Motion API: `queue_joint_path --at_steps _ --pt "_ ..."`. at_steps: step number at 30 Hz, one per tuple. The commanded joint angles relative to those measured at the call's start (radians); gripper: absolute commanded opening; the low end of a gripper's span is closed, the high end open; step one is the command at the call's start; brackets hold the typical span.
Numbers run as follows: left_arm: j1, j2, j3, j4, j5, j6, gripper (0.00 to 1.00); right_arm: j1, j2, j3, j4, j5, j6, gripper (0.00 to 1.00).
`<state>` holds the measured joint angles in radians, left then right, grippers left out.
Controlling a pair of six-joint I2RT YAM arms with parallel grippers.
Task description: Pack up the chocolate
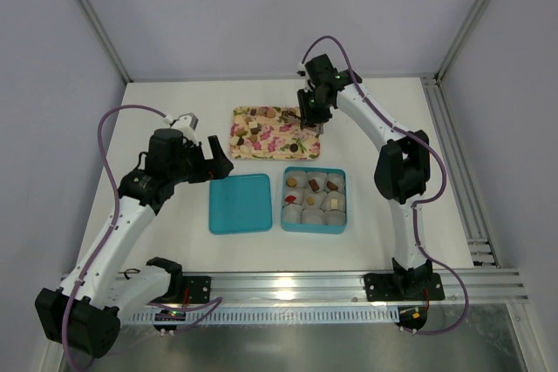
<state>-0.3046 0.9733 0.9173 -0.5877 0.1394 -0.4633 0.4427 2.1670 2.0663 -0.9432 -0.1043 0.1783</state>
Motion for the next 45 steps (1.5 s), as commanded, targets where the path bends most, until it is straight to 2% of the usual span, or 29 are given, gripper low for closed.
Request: queue_joint_path --at_steps 1,26,36,45 --pt "0.002 -0.016 0.0 0.009 -0.007 0.005 1.0 -0.004 -0.065 -0.001 0.014 -0.028 -0.002 0.31" --pt "0.002 -0.022 0.002 0.009 -0.001 0.003 1.0 -0.013 -0.263 -0.195 0.049 -0.074 0.021 0.31" --pt "0.002 -0.024 -0.001 0.012 0.0 0.003 1.0 -0.013 -0.423 -0.301 0.02 -0.1 0.027 0.3" --pt "0.002 -0.021 0.002 0.014 0.008 0.0 1.0 -0.012 -0.642 -0.485 -0.015 -0.146 0.039 0.31"
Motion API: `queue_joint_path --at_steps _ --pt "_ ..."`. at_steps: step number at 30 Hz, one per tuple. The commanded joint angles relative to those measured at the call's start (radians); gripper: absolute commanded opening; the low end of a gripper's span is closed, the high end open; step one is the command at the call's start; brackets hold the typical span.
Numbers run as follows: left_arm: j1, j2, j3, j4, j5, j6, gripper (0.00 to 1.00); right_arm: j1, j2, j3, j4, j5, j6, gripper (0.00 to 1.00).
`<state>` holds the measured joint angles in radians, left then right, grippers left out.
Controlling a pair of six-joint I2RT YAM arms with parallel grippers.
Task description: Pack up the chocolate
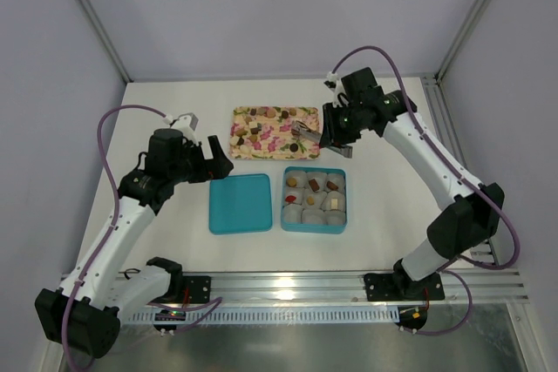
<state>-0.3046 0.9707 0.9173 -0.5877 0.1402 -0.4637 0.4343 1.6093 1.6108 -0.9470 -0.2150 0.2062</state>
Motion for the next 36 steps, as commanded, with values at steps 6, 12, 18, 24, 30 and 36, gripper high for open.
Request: queue_joint_path --at_steps 6,12,18,24,30,36 --pt "0.002 -0.023 0.002 0.015 0.009 0.002 1.0 0.003 -0.233 -0.164 -0.065 -0.046 0.01 0.31" --pt "0.002 -0.032 0.0 0.015 0.004 0.002 1.0 0.035 -0.363 -0.274 -0.113 -0.069 0.024 0.31" --pt "0.004 -0.03 0.0 0.015 0.004 0.002 1.0 0.099 -0.443 -0.363 -0.142 -0.058 0.056 0.31" --pt "0.002 -0.033 0.0 0.015 0.002 0.0 1.0 0.153 -0.476 -0.41 -0.147 -0.058 0.082 0.31" --pt "0.004 -0.029 0.002 0.015 0.002 0.002 1.0 0.204 -0.477 -0.453 -0.122 -0.064 0.114 0.31" --pt "0.002 -0.032 0.0 0.015 0.001 0.002 1.0 0.238 -0.476 -0.476 -0.105 -0.063 0.13 0.31"
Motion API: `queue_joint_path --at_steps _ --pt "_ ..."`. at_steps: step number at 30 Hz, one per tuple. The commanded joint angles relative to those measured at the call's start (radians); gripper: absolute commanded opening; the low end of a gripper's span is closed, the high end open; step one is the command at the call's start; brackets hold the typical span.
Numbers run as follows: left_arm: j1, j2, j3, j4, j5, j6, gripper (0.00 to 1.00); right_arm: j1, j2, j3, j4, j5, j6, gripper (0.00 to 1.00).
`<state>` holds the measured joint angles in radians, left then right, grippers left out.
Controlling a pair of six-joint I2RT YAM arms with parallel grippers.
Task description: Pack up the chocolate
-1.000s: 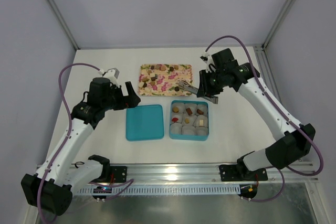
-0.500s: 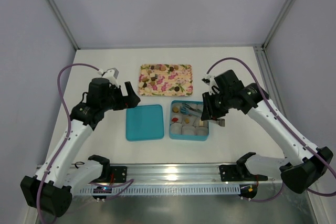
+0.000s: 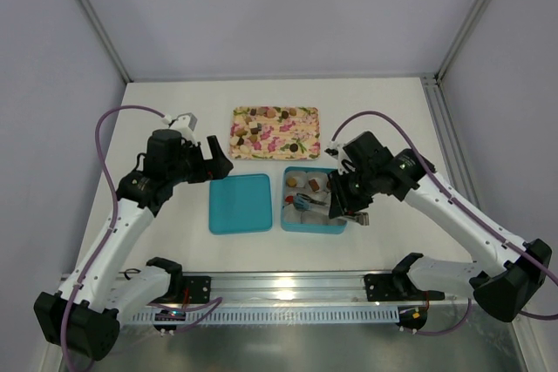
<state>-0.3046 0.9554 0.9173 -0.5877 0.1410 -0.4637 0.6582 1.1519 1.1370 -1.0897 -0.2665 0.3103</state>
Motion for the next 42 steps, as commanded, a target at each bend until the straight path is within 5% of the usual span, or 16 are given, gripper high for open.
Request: queue_joint_path --at_steps 1,26,42 --pt "0.002 -0.015 0.0 0.015 -0.001 0.002 1.0 0.018 -0.018 -0.005 0.043 -0.013 0.027 0.31" --pt "0.004 -0.01 -0.001 0.012 -0.007 0.003 1.0 0.07 0.028 -0.069 0.111 0.007 0.042 0.37" --pt "0.004 -0.009 0.0 0.012 -0.011 0.002 1.0 0.06 0.04 0.036 0.059 0.076 0.007 0.4"
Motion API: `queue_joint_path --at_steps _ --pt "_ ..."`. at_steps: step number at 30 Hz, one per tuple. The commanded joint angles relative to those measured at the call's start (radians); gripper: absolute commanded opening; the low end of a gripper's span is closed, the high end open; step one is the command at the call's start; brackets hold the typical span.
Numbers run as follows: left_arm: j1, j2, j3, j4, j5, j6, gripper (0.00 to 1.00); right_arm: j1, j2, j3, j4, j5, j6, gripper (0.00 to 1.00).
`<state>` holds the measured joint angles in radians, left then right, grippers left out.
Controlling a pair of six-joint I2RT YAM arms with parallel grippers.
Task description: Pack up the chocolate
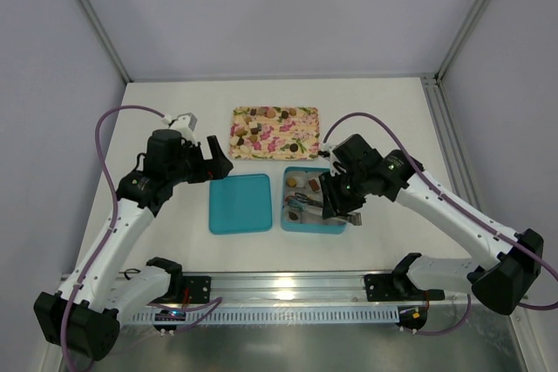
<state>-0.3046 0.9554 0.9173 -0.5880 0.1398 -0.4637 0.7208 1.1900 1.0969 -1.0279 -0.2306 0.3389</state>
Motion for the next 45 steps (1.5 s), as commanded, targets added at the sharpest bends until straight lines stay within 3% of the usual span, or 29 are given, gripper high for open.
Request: queue_joint_path --at_steps 1,6,10,18,23,32,45 --pt "0.002 -0.01 0.0 0.011 -0.009 0.003 1.0 -0.009 0.003 0.099 -0.009 0.04 -0.034 0.4" --pt "0.004 -0.009 0.0 0.011 -0.006 0.002 1.0 -0.032 0.033 0.182 -0.029 0.033 -0.06 0.4" --pt "0.004 -0.01 -0.001 0.013 -0.005 0.003 1.0 -0.119 0.063 0.254 -0.038 0.028 -0.1 0.4" --pt "0.004 -0.004 0.0 0.013 0.003 0.002 1.0 -0.273 0.27 0.435 0.086 0.057 -0.146 0.4" --pt "0.002 -0.001 0.0 0.013 0.004 0.0 1.0 -0.287 0.462 0.579 0.161 0.106 -0.146 0.39" --pt "0.004 0.002 0.0 0.014 0.009 -0.001 1.0 -0.287 0.83 0.953 0.149 0.207 -0.176 0.39" --pt "0.002 0.013 0.0 0.017 0.021 -0.001 1.0 -0.282 0.945 1.041 0.175 0.198 -0.181 0.4"
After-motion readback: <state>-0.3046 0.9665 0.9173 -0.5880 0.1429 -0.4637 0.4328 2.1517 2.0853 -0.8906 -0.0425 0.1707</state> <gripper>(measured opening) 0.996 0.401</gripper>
